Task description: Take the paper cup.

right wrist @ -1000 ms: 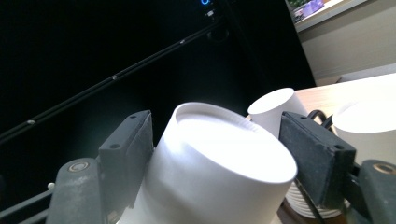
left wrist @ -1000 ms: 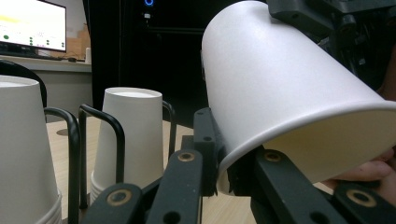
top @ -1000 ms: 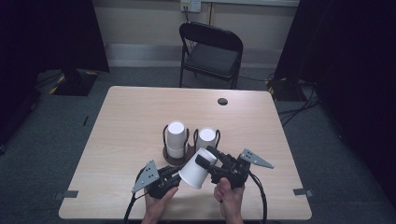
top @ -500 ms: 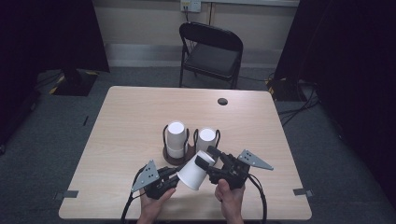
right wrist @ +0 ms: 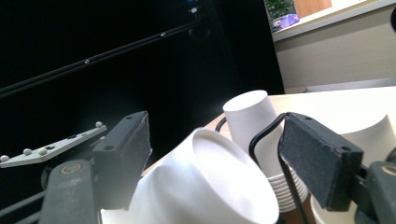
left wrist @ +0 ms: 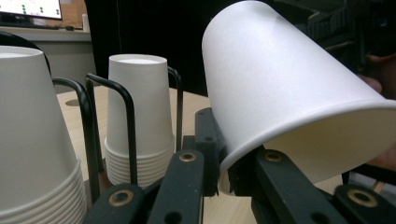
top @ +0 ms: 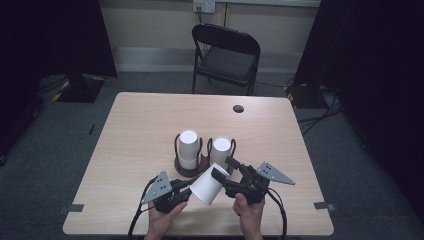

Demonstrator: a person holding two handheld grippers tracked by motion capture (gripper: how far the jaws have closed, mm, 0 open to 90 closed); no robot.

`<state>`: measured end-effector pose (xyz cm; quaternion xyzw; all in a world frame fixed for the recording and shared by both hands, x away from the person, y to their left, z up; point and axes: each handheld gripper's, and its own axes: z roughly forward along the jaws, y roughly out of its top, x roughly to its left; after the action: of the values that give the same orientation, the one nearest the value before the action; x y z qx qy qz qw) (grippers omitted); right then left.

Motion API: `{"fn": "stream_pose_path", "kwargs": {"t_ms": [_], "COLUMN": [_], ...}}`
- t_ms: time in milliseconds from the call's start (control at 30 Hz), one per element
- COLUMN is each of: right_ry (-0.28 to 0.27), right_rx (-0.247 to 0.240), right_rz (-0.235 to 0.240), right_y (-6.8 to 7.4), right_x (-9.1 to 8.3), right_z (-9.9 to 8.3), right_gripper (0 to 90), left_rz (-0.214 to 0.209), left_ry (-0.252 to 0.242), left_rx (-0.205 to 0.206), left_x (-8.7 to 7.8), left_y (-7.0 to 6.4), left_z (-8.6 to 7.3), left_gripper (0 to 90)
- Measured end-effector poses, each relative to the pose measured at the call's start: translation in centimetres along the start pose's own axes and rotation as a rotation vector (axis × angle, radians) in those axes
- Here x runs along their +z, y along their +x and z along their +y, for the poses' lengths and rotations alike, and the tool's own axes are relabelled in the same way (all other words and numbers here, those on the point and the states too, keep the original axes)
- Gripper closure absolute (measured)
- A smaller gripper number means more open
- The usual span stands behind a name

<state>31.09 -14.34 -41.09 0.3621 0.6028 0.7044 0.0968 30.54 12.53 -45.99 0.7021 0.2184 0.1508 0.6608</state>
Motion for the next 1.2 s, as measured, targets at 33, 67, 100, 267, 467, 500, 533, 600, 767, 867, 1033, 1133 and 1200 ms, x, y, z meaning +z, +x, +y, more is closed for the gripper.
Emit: {"fn": "stream_pose_path", "kwargs": {"t_ms": [33,67,100,267,467,500,533,600,767,867,1033,1133,1200], "right_ry": [0.002,0.001,0.001,0.009,0.020,0.019,0.017,0.027,0.045,0.064,0.102,0.098,0.100], "right_rx": [-0.004,-0.008,-0.013,-0.038,-0.066,-0.070,-0.068,-0.072,-0.105,-0.122,-0.156,-0.167,-0.171], "right_rz": [-0.002,-0.007,-0.011,-0.031,-0.046,-0.049,-0.050,-0.054,-0.066,-0.075,-0.096,-0.105,-0.104], "right_y": [0.0,0.0,-0.1,-0.2,-0.2,-0.2,-0.3,-0.3,-0.3,-0.4,-0.4,-0.3,-0.2], "right_x": [-0.1,-0.1,-0.2,-0.4,-0.8,-0.8,-0.9,-0.9,-1.3,-1.6,-1.6,-1.6,-1.7], "right_z": [0.0,0.0,0.0,-0.1,-0.1,-0.2,-0.2,-0.3,-0.8,-1.1,-1.7,-1.8,-1.9], "right_gripper": [23.8,23.8,23.7,23.5,23.4,23.4,23.3,23.1,21.6,19.9,15.2,14.5,14.6], "left_rz": [-0.003,-0.011,-0.011,0.009,0.026,0.022,0.029,0.045,0.053,0.050,0.047,0.037,0.036], "left_ry": [0.010,0.020,0.034,0.075,0.123,0.124,0.130,0.153,0.183,0.210,0.253,0.269,0.289], "left_rx": [0.004,0.003,0.009,0.027,0.040,0.034,0.040,0.045,0.045,0.051,0.031,0.035,0.037], "left_x": [0.0,-0.1,-0.1,-0.4,-0.6,-0.7,-0.7,-0.7,-0.6,-0.5,-0.3,-0.2,-0.2], "left_y": [0.0,0.1,0.1,0.4,0.6,0.7,0.7,0.7,0.8,0.9,1.2,1.4,1.4], "left_z": [0.0,0.1,0.1,0.3,0.6,0.6,0.7,0.8,1.0,1.2,1.6,1.7,1.8], "left_gripper": [84.9,84.9,84.8,84.8,84.7,84.8,84.8,84.8,84.9,84.9,85.0,85.0,85.0]}}
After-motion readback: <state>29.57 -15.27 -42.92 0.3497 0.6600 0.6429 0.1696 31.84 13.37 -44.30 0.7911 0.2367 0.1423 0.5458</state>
